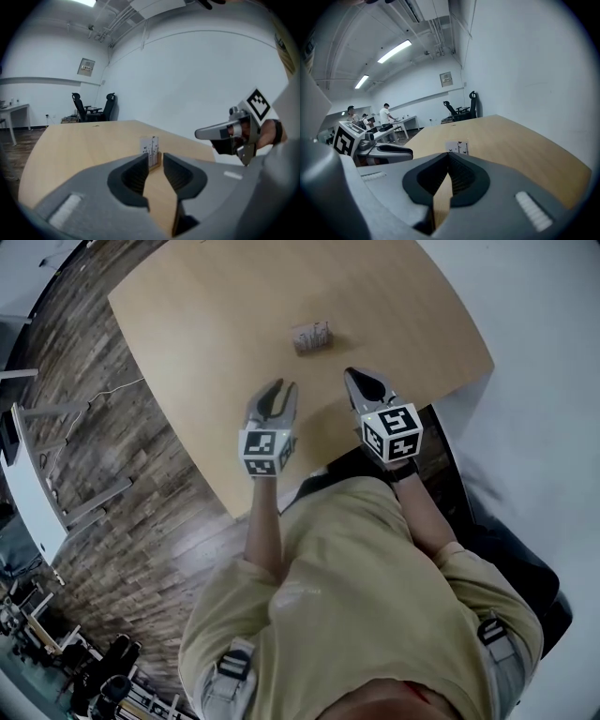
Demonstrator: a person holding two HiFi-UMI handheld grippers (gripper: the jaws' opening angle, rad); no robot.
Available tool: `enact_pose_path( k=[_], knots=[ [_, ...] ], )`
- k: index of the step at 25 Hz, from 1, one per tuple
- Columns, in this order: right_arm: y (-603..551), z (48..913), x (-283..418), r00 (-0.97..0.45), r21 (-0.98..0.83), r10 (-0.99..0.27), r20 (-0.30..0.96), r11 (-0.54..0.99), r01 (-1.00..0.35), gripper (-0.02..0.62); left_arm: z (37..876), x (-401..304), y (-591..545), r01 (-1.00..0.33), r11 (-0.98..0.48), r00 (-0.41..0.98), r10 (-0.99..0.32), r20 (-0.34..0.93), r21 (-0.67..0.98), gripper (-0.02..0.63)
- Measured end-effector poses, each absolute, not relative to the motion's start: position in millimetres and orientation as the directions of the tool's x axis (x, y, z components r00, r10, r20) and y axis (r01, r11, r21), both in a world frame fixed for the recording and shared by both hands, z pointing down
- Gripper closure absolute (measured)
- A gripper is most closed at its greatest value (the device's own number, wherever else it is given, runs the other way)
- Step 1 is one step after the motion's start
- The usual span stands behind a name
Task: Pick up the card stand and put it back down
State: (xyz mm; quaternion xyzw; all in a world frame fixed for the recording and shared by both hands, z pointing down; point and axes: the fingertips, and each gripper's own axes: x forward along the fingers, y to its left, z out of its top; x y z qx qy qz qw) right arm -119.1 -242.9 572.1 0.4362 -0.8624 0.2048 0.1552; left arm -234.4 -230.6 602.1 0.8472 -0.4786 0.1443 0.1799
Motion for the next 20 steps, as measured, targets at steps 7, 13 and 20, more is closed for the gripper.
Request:
enact_pose_path(
  k=[7,13,20],
  knots=[
    [-263,607,-105,-0.552,-0.241,-0.675,0.489,0.504,-0.829,0.591,648,-223,-269,-0.822,-0.545,0.551,-0.683,0.481,0.168,0.454],
    [-287,623,-112,-0.577,-0.262,-0.638,0.51,0.523,-0.811,0.591,678,-218,-303,-0.798,-0.577,0.571,-0.63,0.526,0.175,0.406],
    [-305,637,-125,-0.597,-0.281,-0.611,0.521,0.538,-0.795,0.591,700,-212,-332,-0.728,-0.664,0.635,-0.558,0.534,0.172,0.347]
  ],
)
